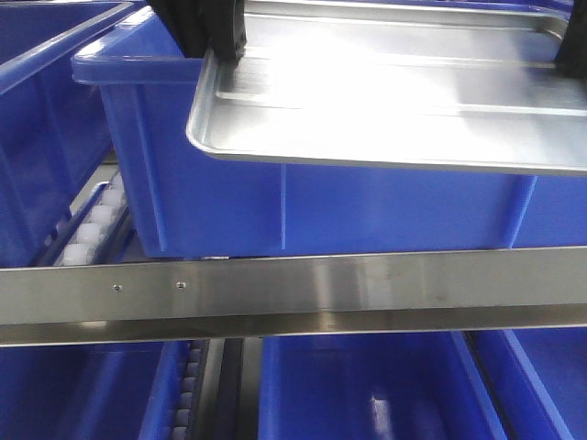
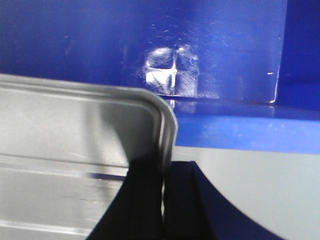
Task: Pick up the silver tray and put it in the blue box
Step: 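Carry the tray with both grippers over the open blue bin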
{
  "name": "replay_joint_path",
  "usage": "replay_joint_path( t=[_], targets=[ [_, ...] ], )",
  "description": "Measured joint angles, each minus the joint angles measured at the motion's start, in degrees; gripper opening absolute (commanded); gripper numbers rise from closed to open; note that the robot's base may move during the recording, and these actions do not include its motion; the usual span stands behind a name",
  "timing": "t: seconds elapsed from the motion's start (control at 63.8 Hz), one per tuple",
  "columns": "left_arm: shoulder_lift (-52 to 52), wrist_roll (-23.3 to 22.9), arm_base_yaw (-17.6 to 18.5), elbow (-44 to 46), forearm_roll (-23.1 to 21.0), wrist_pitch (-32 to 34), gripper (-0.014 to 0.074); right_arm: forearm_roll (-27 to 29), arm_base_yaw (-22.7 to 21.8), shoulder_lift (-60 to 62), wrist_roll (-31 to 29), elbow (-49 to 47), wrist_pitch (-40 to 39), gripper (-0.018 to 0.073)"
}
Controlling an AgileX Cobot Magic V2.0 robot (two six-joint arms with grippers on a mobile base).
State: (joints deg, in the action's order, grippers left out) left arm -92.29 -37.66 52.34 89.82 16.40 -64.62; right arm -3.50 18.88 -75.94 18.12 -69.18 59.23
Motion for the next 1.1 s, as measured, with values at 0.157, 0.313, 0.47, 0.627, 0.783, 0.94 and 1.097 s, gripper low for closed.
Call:
replay_joint_path(
  t=[0.157, 0.313, 0.47, 0.627, 0.783, 0.94, 1.097],
  targets=[
    [0.0, 0.0, 0.0, 0.0, 0.0, 0.0, 0.0010, 0.0, 0.0, 0.0, 0.0, 0.0, 0.0, 0.0056],
    [0.0, 0.0, 0.0, 0.0, 0.0, 0.0, 0.0010, 0.0, 0.0, 0.0, 0.0, 0.0, 0.0, 0.0056],
    [0.0, 0.0, 0.0, 0.0, 0.0, 0.0, 0.0010, 0.0, 0.0, 0.0, 0.0, 0.0, 0.0, 0.0056],
    [0.0, 0.0, 0.0, 0.0, 0.0, 0.0, 0.0010, 0.0, 0.0, 0.0, 0.0, 0.0, 0.0, 0.0056],
    [0.0, 0.0, 0.0, 0.0, 0.0, 0.0, 0.0010, 0.0, 0.0, 0.0, 0.0, 0.0, 0.0, 0.0056],
    [0.0, 0.0, 0.0, 0.0, 0.0, 0.0, 0.0010, 0.0, 0.0, 0.0, 0.0, 0.0, 0.0, 0.0056],
    [0.0, 0.0, 0.0, 0.0, 0.0, 0.2, 0.0010, 0.0, 0.0, 0.0, 0.0, 0.0, 0.0, 0.0056]
  ],
)
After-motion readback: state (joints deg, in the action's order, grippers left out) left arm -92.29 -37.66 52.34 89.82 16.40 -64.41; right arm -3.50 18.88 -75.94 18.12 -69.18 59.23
